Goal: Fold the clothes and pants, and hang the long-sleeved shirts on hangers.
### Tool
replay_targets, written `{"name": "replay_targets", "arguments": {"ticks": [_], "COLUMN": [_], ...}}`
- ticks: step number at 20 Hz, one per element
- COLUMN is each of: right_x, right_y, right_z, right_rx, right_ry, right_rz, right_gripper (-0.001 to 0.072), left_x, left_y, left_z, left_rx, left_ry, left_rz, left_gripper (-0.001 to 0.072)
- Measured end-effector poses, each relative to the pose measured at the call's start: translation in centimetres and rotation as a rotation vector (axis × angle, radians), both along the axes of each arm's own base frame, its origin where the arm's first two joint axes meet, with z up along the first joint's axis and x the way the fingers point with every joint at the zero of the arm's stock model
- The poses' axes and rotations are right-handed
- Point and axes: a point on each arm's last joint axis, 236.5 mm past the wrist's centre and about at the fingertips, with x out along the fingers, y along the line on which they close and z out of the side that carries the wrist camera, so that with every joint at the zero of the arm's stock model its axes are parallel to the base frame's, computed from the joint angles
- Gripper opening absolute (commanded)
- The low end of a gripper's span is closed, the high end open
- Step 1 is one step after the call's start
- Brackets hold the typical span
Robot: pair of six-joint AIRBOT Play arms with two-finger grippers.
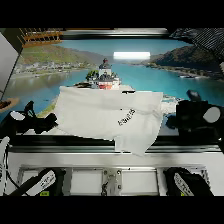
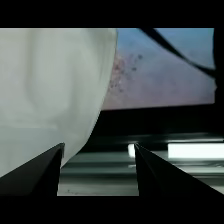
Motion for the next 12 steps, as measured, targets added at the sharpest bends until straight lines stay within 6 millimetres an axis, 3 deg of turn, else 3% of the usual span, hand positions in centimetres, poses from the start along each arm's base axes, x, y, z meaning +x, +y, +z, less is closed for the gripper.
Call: {"name": "replay_targets", "arguments": {"ticks": [2,5,12], "right_x": [-3.0,-5.9,-7.7], "right_y": [2.4,6.1,11.0], "right_z": [-3.3,-6.4,-9.3], "right_rx": [0.114,0.245,0.326], "right_ry": [0.101,0.174,0.193], "right_rz": [-0.030,-0.057,-0.050], "right_gripper": [0.0487,0.0486,0.0484], "left_x": [-0.5,-0.8,-0.8], "left_y": [0.2,0.4,0.7], "left_z": [0.7,1.2,1.4], "left_rx": [0.024,0.043,0.059], "left_ry": [-0.003,-0.005,-0.011], "left_rz": [-0.024,-0.040,-0.046], "left_gripper": [0.0004,0.0004,0.0004]}}
